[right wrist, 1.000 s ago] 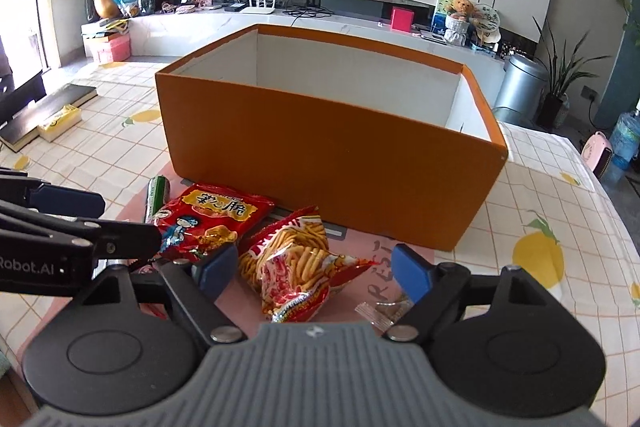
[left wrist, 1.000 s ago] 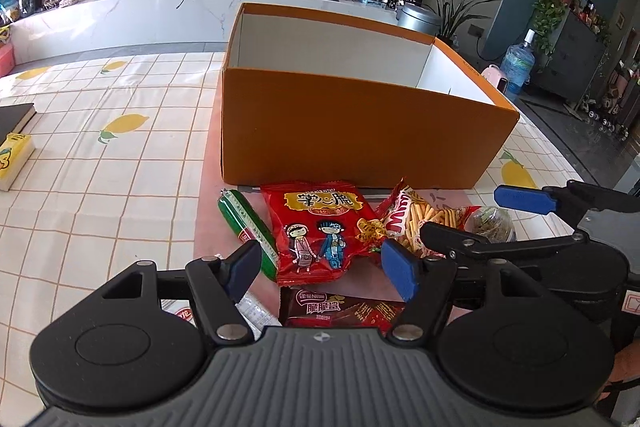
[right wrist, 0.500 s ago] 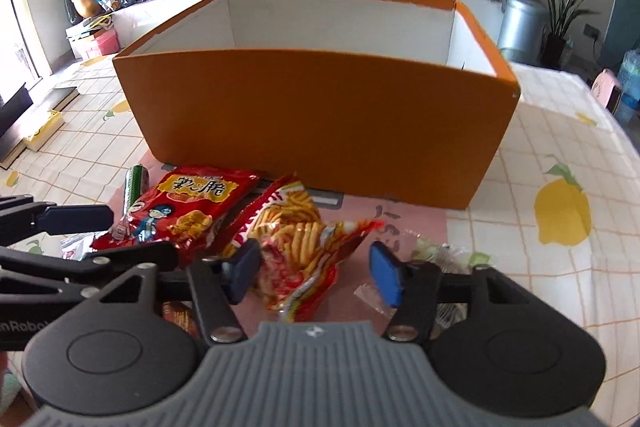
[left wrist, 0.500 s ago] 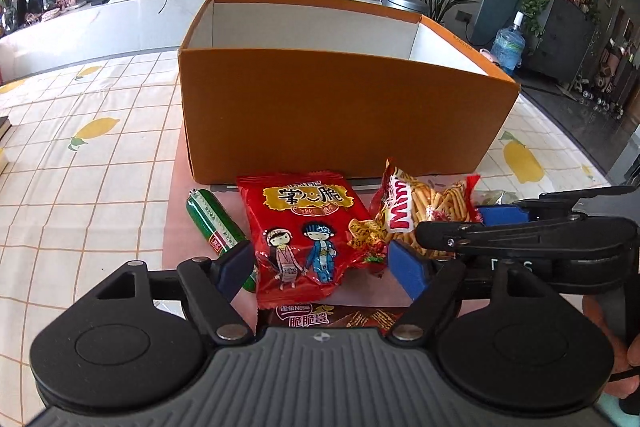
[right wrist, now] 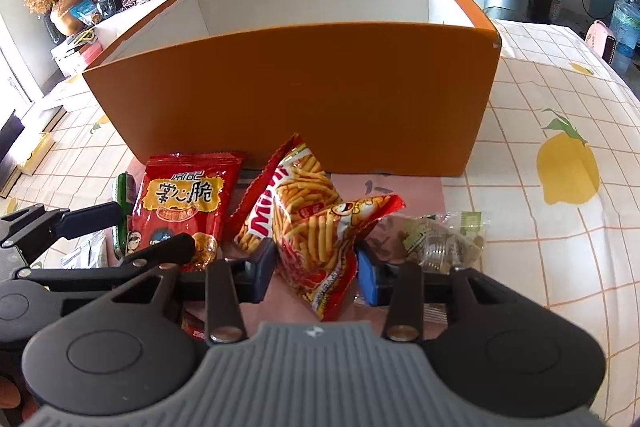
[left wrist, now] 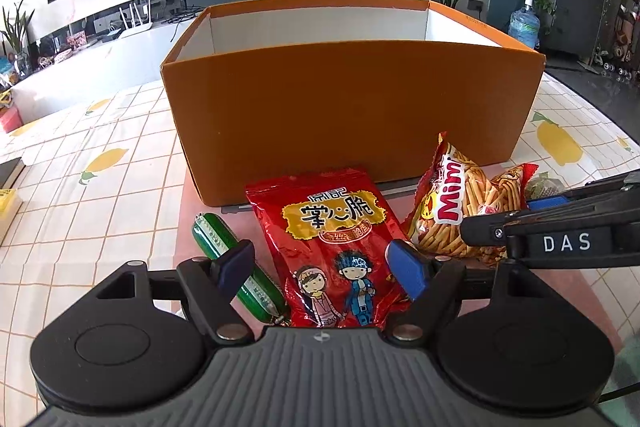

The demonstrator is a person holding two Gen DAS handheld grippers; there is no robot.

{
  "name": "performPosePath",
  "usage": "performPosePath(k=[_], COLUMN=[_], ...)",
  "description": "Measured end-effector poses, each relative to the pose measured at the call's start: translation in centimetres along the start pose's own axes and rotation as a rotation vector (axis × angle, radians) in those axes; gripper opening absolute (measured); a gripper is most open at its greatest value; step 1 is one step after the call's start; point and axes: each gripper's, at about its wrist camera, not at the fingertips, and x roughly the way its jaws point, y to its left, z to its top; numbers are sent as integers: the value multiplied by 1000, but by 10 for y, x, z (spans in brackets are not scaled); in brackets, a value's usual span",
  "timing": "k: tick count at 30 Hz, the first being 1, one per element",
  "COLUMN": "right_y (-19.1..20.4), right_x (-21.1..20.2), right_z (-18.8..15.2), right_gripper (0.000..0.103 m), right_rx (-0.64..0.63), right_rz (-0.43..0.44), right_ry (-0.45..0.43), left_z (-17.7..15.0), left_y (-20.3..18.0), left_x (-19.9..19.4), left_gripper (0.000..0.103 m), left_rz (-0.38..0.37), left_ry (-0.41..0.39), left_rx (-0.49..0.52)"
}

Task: Organize snacks
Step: 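Grasp the red noodle snack bag with the left tool while the right tool grasps the Mimi bag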

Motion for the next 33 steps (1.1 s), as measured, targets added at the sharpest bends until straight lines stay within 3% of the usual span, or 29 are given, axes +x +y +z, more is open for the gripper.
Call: performPosePath(k=[8,18,25,29,33], right_y=[-8,-7,-7,-5,-4], right_x=[4,5,8,9,9], right_z=[1,2,2,2,1], right_gripper=[44,42,49,46,44], right_rx=[62,54,66,52,49], right_rz=[15,17,22,15,14], right_ry=[-5,-5,-5,-6,-9], left_z=[2,-4,-3,-3,-3], left_y=[1,-10,-9,-8,-9], left_x=[6,4,10,11,9], left_gripper=[90,94,95,95,77], left_rz=[1,3,-12,-20,-30], left_ry=[-15,-16,-19,-19,-41], left_rx=[23,138,97,79,66])
